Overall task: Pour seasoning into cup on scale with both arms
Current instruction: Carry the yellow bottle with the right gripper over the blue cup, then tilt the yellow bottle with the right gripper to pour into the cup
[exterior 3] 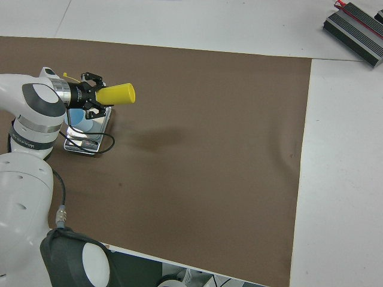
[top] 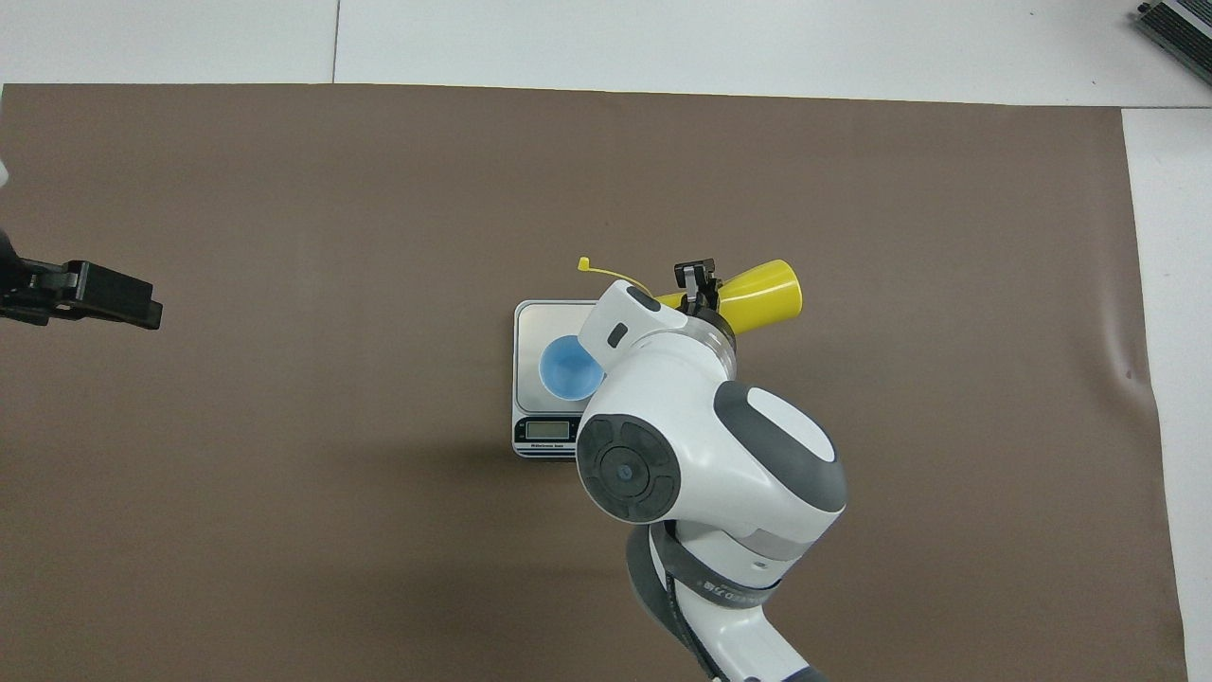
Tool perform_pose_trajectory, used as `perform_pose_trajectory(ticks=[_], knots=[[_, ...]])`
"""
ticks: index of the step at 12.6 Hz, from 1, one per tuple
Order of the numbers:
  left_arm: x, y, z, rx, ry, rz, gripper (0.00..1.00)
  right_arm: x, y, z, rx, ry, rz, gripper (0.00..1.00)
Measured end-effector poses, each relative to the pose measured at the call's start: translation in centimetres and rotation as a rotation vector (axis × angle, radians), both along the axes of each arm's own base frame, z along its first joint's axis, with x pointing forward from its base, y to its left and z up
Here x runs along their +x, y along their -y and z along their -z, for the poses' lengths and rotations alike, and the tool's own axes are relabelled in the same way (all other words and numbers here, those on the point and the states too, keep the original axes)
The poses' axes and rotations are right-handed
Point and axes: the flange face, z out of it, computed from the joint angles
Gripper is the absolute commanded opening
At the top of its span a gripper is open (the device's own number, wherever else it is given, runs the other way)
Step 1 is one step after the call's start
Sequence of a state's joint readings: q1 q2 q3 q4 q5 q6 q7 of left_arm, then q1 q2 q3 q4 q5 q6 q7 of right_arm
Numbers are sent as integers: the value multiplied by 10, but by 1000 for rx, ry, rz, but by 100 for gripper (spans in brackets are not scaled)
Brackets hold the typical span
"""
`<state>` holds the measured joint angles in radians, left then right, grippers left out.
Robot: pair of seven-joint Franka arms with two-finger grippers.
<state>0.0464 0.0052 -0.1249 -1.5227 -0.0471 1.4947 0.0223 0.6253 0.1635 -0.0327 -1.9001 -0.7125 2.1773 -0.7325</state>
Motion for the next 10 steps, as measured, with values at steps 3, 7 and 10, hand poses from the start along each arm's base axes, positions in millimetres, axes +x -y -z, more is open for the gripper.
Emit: perform_pose_trajectory(ticks=[3,7,10], knots=[[0,0,0,0,0,0,100,-5,-10,7,-77,47,-35,0],[0,0,0,0,0,0,100,-17,-32,27,-187,121,-55,0],[0,0,0,0,0,0,100,-36,-58,52,-283,211,-66,0]])
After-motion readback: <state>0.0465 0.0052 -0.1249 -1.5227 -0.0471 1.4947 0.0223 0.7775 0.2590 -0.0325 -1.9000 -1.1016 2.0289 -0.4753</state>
